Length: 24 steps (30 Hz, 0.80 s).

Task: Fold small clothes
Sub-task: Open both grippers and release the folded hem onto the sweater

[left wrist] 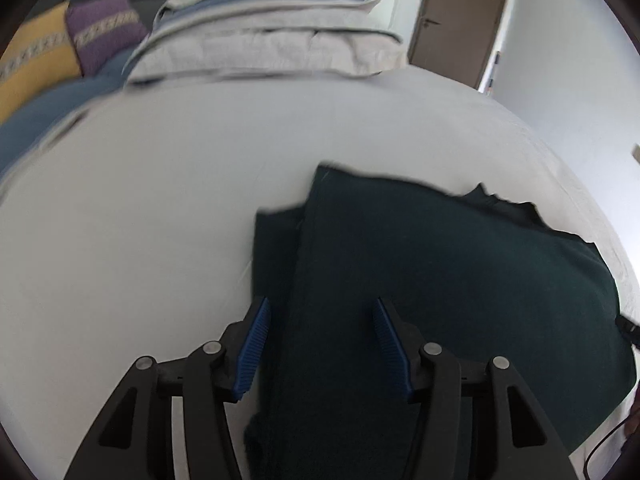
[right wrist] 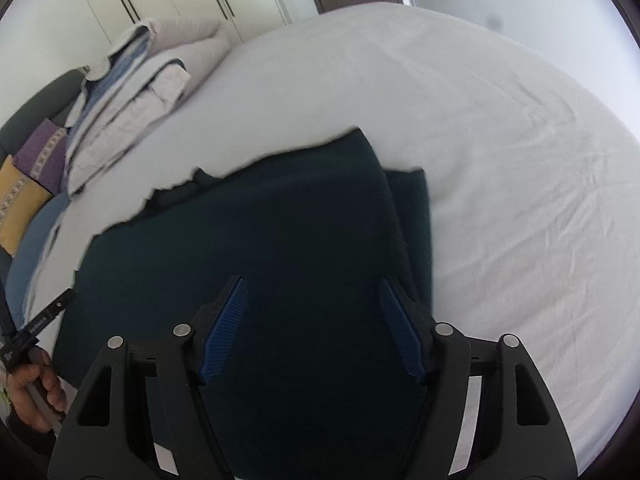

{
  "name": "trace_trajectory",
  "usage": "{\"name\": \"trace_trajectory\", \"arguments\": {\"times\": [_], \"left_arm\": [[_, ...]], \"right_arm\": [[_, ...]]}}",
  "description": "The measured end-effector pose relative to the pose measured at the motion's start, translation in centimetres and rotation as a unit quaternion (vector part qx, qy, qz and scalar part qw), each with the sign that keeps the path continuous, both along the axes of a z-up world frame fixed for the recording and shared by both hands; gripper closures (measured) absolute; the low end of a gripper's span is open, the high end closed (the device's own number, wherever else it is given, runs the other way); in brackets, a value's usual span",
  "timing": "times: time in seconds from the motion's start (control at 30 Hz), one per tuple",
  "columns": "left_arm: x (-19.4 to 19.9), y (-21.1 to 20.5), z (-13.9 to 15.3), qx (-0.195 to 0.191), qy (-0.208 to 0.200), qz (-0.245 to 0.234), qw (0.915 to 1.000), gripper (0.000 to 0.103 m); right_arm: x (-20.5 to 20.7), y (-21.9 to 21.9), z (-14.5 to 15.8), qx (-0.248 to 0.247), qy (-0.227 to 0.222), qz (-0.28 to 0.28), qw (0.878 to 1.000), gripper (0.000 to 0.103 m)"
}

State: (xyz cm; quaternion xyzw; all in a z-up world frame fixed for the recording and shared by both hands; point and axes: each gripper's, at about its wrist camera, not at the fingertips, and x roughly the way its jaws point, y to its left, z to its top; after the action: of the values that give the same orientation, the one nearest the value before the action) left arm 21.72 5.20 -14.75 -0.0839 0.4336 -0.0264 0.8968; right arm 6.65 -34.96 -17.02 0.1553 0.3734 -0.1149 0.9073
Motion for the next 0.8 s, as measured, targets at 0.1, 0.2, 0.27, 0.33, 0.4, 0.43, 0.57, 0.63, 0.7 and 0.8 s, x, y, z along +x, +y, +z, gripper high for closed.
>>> {"name": "trace_trajectory", "arguments": {"times": [0.1,0.2,0.27,0.33,0.4,0.43,0.57,0.63,0.7,0.8], "left_arm": [[-0.4,2.1,0.1,-0.031,0.005,0.019,0.9993,0.039],[-1.1,2.9,1.3,-0.021,-0.005,0.033,0.9992,0.039],[-1.5,3.3,2.2,-0.029,-0.013,0.037,0.9988,0.042],[-2.2,2.5,3.6,-0.022,-0.036,0.028,0.9987,0.042],[-2.9,1.2,4.6,-0.012,-0.052,0.016,0.9984,0.042],[-3.1,0.6,4.7,-0.008,-0.056,0.008,0.9984,0.042],[-3.0,-1.8,2.6,0.029,-0.025,-0.022,0.9990,0.041],[-2.9,-2.0,0.3,0.052,0.005,-0.027,0.9983,0.037],[-3.1,-1.0,0.1,0.031,0.006,-0.020,0.9993,0.033],[-3.4,-0.1,0.6,0.029,0.010,-0.013,0.9994,0.033]], "right_arm": [[-2.1,-0.9,-0.3,-0.003,-0.020,-0.016,1.000,0.071],[-3.8,-1.2,0.4,-0.029,0.003,-0.088,0.996,0.061],[-5.2,-1.2,1.1,0.022,-0.020,-0.088,0.996,0.062],[-6.0,0.5,2.1,0.029,-0.049,-0.062,0.996,0.062],[-6.2,3.2,2.8,0.032,-0.063,-0.012,0.997,0.062],[-5.7,4.7,2.9,0.036,-0.065,0.014,0.997,0.062],[-3.8,6.9,0.5,0.063,-0.032,0.060,0.996,0.061],[-3.9,5.6,-1.4,0.093,-0.020,0.043,0.994,0.064],[-5.2,4.0,-1.9,0.131,-0.047,0.032,0.990,0.072],[-7.5,2.1,-1.6,0.133,-0.056,-0.005,0.989,0.072]]}}
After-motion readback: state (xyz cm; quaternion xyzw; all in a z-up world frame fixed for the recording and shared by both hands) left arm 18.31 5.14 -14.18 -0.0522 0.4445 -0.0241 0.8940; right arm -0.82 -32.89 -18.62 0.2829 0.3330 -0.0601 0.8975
